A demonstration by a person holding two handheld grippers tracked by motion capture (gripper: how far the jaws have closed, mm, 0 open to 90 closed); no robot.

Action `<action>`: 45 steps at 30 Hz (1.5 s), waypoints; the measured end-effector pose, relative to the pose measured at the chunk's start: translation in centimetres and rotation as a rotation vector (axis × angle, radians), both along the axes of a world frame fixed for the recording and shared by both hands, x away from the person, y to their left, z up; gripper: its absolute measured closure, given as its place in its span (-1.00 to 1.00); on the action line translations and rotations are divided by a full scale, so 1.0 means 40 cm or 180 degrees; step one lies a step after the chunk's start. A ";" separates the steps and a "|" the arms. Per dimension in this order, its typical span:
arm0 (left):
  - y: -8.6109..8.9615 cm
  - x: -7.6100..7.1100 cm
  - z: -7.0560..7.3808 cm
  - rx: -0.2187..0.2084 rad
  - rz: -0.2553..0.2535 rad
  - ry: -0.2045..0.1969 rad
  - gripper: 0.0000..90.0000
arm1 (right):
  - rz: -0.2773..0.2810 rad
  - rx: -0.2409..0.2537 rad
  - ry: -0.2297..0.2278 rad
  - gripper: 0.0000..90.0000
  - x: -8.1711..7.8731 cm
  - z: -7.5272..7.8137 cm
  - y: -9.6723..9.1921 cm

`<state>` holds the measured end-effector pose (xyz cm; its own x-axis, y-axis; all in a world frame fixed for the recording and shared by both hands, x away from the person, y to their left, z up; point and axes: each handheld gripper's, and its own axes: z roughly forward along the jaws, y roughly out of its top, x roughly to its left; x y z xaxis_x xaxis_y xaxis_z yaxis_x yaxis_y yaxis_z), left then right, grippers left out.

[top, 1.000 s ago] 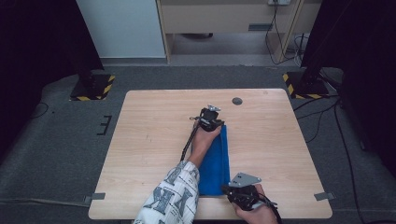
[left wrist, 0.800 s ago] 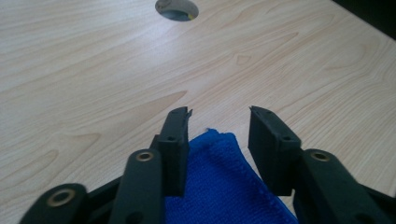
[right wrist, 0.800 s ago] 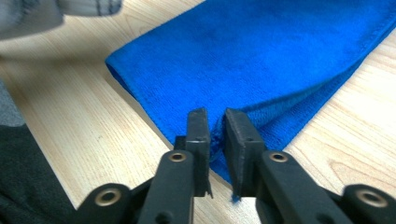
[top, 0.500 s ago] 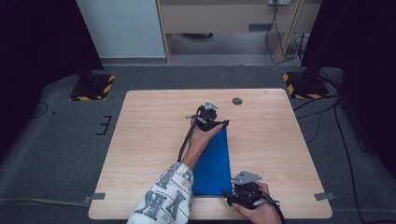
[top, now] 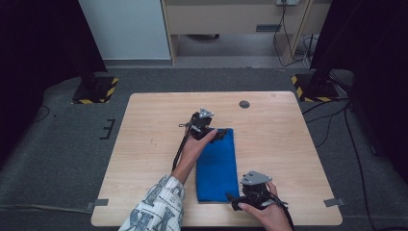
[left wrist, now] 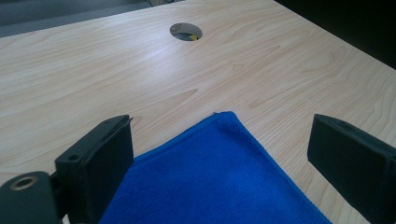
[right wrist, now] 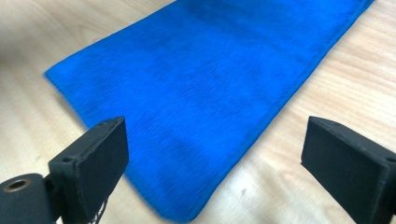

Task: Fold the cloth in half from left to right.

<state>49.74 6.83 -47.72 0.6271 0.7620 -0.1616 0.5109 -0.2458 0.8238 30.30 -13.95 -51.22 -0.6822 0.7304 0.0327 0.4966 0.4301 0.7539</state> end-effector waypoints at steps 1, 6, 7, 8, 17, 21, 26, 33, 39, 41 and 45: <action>0.006 -0.003 -0.001 -0.0004 -0.0005 -0.0005 -0.89 | -0.0009 0.0008 0.0000 -0.84 0.007 -0.002 -0.001; 0.020 -0.018 -0.013 0.0093 -0.0014 0.0007 -0.89 | -0.0075 0.0017 0.0019 -0.83 0.029 -0.010 -0.005; 0.022 -0.020 -0.016 0.0113 -0.0024 0.0009 -0.89 | -0.0060 0.0012 0.0017 -0.83 0.031 -0.011 -0.007; 0.024 -0.022 -0.019 0.0127 -0.0024 0.0021 -0.89 | -0.0052 0.0012 0.0014 -0.83 0.033 -0.012 -0.007; 0.044 -0.035 -0.032 0.0312 -0.0061 0.0028 -0.87 | -0.0149 0.0010 0.0099 -0.83 0.063 -0.021 -0.020; 0.061 -0.041 -0.044 0.0310 -0.0070 0.0074 -0.87 | -0.0204 0.0026 0.0129 -0.80 0.094 -0.018 -0.026; 0.085 -0.050 -0.045 0.0432 -0.0062 -0.0011 -0.86 | -0.0250 0.0035 0.0052 -0.76 0.150 0.007 -0.027; 0.106 -0.055 -0.038 0.0424 -0.0012 -0.0018 -0.85 | -0.0355 0.0077 -0.0075 -0.61 0.223 0.027 -0.023; 0.112 -0.064 -0.034 0.0432 0.0039 0.0012 -0.84 | -0.0427 0.0129 -0.0135 -0.54 0.269 0.029 -0.017; 0.116 -0.064 -0.031 0.0451 0.0054 -0.0019 -0.83 | -0.0440 0.0076 -0.0153 -0.50 0.281 0.025 -0.014; 0.123 -0.061 -0.024 0.0403 0.0086 -0.0033 -0.82 | -0.0378 -0.0029 -0.0140 -0.46 0.308 0.028 -0.009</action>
